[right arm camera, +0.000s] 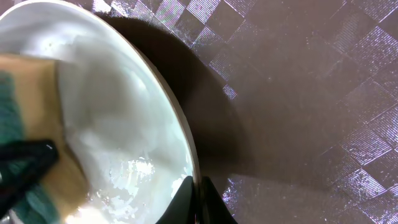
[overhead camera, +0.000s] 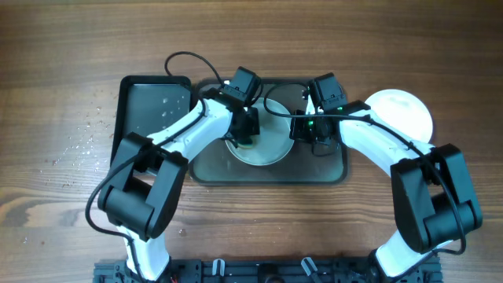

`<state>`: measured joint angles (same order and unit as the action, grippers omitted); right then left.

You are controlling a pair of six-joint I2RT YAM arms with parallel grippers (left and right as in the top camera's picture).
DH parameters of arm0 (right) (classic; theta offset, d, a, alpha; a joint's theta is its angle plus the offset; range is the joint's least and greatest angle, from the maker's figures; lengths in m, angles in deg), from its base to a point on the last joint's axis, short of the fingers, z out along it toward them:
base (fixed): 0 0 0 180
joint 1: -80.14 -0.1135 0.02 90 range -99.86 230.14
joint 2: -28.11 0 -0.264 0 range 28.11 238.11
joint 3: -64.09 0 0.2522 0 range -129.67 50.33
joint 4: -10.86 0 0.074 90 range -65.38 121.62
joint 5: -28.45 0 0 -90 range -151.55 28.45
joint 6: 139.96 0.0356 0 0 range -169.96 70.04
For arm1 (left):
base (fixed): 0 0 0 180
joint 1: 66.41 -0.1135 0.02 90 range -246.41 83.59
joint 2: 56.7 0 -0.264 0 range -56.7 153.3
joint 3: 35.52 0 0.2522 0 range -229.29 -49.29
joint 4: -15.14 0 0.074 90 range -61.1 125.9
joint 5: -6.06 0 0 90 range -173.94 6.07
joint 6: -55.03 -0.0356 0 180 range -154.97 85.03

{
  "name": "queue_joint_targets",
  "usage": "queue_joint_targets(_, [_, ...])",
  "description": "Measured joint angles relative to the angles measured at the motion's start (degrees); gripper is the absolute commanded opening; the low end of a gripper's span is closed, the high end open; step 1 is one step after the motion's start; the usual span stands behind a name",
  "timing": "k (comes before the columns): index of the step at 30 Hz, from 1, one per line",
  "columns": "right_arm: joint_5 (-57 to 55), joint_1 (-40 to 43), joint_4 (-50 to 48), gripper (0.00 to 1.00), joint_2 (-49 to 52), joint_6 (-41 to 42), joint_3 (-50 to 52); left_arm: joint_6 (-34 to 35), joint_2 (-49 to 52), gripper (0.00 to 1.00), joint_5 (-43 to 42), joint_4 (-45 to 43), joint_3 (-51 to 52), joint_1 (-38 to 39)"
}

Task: Clean dirty plates on tray and stack at the side
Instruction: 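Scrub the plate again with the sponge while the right gripper holds it, then return the sponge with the left gripper to the black tray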

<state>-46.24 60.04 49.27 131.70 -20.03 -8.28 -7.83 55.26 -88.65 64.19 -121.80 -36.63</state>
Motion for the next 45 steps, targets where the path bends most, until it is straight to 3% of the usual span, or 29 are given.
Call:
queue_joint_targets(8, [0.07, -0.02, -0.04, 0.06, 0.0, 0.02, 0.0, 0.02, 0.48, 0.04, -11.52, -4.55, 0.02, 4.22])
queue_joint_targets(11, [0.09, -0.02, -0.04, 0.33, 0.0, 0.28, 0.0, 0.02, 0.48, 0.05, -13.0, -4.55, 0.02, 3.85])
queue_joint_targets(14, [0.2, -0.02, -0.09, 0.43, 0.0, 0.22, 0.0, 0.02, -0.02, 0.07, -13.66, -4.42, 0.02, 1.9])
queue_joint_targets(16, [0.28, -0.02, -0.11, 0.45, 0.0, 0.39, 0.0, 0.0, -1.73, 0.06, -13.35, -4.07, 0.02, 0.07])
queue_joint_targets(26, [0.28, -0.02, -0.09, 0.45, 0.0, 0.42, 0.0, 0.0, -15.19, 0.05, -7.02, 5.18, 0.0, -17.16])
queue_joint_targets(37, [0.28, -0.02, -0.09, 0.45, 0.0, 0.9, 0.0, -4.33, -15.91, 0.04, -3.41, 12.39, 0.02, -38.4])
queue_joint_targets(45, [0.28, -0.02, -0.11, 0.2, 0.42, 3.37, 0.0, -10.25, -15.91, 0.04, -3.26, 7.02, 5.46, -41.55])
